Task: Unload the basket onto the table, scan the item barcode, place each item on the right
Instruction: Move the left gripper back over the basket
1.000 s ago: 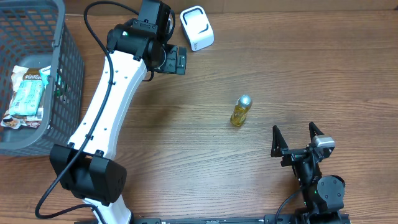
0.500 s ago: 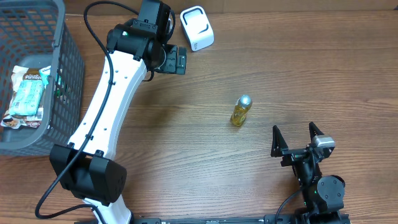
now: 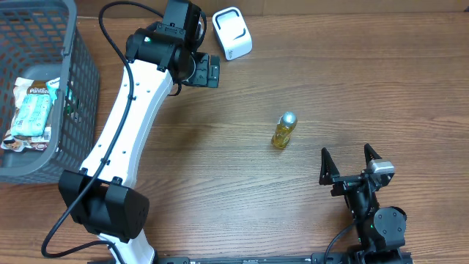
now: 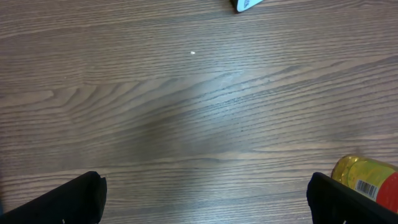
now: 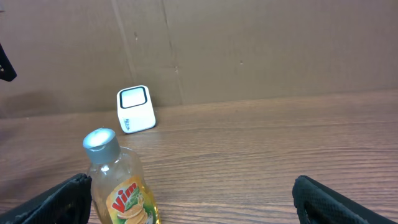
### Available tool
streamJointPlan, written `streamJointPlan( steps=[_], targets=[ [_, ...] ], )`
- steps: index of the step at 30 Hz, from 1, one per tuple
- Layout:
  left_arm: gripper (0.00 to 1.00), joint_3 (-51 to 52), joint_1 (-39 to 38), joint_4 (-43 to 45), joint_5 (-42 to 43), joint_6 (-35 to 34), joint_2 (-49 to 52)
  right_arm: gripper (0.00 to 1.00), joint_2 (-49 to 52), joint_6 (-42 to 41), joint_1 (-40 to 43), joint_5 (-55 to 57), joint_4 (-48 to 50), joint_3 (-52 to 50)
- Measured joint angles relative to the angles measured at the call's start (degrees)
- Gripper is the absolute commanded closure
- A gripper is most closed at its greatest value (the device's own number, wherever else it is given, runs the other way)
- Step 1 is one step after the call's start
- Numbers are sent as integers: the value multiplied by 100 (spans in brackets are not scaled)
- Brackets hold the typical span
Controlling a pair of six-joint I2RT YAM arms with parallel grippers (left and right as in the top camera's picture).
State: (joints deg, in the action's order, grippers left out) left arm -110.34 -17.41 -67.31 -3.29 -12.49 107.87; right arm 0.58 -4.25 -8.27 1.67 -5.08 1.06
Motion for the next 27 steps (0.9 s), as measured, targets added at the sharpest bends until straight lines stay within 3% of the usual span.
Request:
streamJointPlan(
  steps=[13, 14, 16, 17, 18, 27],
  targets=[
    [0, 0, 0, 286, 0, 0, 0, 0, 0, -2, -2, 0, 0, 0],
    [9, 0, 0, 321, 0, 2, 0, 0, 0, 0, 0, 0, 0, 0],
    [60, 0, 0, 400, 0, 31, 0, 0, 0, -4, -2, 0, 2, 0],
    [82, -7, 0, 404, 2, 48, 0, 0, 0, -2, 0, -2, 2, 0],
    [96, -15, 0, 398, 0, 66, 0, 0, 0, -2, 0, 0, 0, 0],
    [95, -964, 227, -144, -326, 170, -363, 0, 0, 0, 0, 0, 0, 0]
  ],
)
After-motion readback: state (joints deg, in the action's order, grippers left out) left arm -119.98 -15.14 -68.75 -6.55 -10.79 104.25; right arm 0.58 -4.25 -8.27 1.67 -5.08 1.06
